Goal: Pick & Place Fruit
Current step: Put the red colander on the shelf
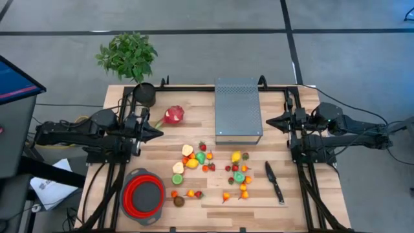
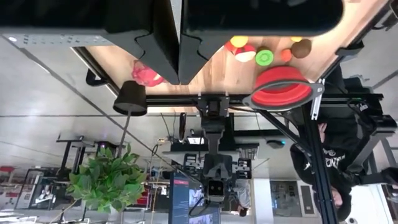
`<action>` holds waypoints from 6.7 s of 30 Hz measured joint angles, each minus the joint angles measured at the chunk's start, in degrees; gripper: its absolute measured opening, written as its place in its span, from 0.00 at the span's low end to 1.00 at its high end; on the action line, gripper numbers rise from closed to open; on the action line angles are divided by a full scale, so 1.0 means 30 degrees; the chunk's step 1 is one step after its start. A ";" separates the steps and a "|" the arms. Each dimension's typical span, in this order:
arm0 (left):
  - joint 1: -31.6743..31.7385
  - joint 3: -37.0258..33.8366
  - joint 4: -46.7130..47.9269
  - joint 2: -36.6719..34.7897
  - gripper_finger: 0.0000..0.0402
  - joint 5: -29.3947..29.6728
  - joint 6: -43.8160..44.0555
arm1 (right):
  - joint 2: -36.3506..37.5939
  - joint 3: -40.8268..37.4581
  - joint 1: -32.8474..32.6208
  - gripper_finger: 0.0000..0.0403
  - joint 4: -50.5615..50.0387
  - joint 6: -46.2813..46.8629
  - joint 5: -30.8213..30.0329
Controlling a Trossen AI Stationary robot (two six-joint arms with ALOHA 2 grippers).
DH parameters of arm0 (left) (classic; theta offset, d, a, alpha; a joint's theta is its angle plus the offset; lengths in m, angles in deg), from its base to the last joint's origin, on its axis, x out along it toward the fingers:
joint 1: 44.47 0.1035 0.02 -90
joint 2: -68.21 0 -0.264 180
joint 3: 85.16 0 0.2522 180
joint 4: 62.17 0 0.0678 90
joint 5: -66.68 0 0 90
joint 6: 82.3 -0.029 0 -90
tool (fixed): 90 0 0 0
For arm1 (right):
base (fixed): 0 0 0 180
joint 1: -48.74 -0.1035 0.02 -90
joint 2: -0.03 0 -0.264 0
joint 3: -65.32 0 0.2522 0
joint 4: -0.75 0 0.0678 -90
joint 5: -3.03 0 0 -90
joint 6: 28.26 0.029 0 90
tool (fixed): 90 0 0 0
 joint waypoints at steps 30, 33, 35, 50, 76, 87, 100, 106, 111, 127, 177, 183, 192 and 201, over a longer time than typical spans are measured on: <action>-0.9780 0.3571 -0.1167 0.5449 0.00 0.9017 0.7774 | 0.0007 -0.0007 -0.0007 0.00 0.1049 0.0785 0.0007; -1.0040 0.3917 -0.1114 0.6121 0.00 0.9698 0.9767 | 0.0007 -0.0007 -0.0007 0.00 0.1068 0.0783 0.0007; -1.0161 0.4003 -0.1057 0.6591 0.00 1.0009 1.1104 | 0.0007 -0.0007 -0.0007 0.00 0.1078 0.0786 0.0007; -1.1073 0.5149 -0.1205 1.0239 0.00 1.0178 2.1786 | 0.0007 -0.0007 -0.0007 0.00 0.1078 0.0786 0.0007; -1.2496 0.8957 0.0902 1.5320 0.00 0.9266 2.7239 | 0.0000 -0.0015 0.0153 0.00 0.1034 0.1594 0.0007; -1.3349 1.1742 0.1972 1.7077 0.00 0.7650 3.0721 | 0.0000 -0.0015 0.0153 0.00 0.0752 0.1369 0.0007; -1.3655 1.2735 1.1848 1.6596 0.00 0.6435 3.4207 | 0.0007 -0.0022 0.0153 0.00 0.0672 0.1274 0.0002; -1.3636 1.2735 1.5648 1.6712 0.00 0.4130 3.5628 | 0.0000 -0.0022 0.0153 0.00 0.0612 0.1266 0.0004; -1.3720 1.2735 1.7999 1.6827 0.00 0.2791 3.6781 | 0.0000 -0.0022 0.0153 0.00 0.0547 0.1259 0.0000; -1.3654 1.2255 1.7771 1.6435 0.03 0.1814 3.7637 | -0.0124 -0.0022 0.0153 0.00 -0.0587 0.1228 0.0000; -1.3465 0.9996 1.4245 2.0176 0.49 0.3330 4.1211 | -0.0117 -0.0022 0.0155 0.00 -0.0794 0.1237 0.0006; -1.3472 0.9996 1.3061 2.1241 0.49 0.3330 4.1160 | -0.0117 -0.0022 0.0156 0.00 -0.0794 0.1237 0.0003; -1.3508 0.9996 1.2946 2.1492 0.49 0.3323 4.1043 | -0.0121 -0.0022 0.0153 0.00 -0.1280 0.1274 0.0007; -1.3538 0.9996 1.2770 2.1492 0.34 0.3293 4.0999 | -0.0124 -0.0022 0.0160 0.00 -0.1508 0.1274 0.0007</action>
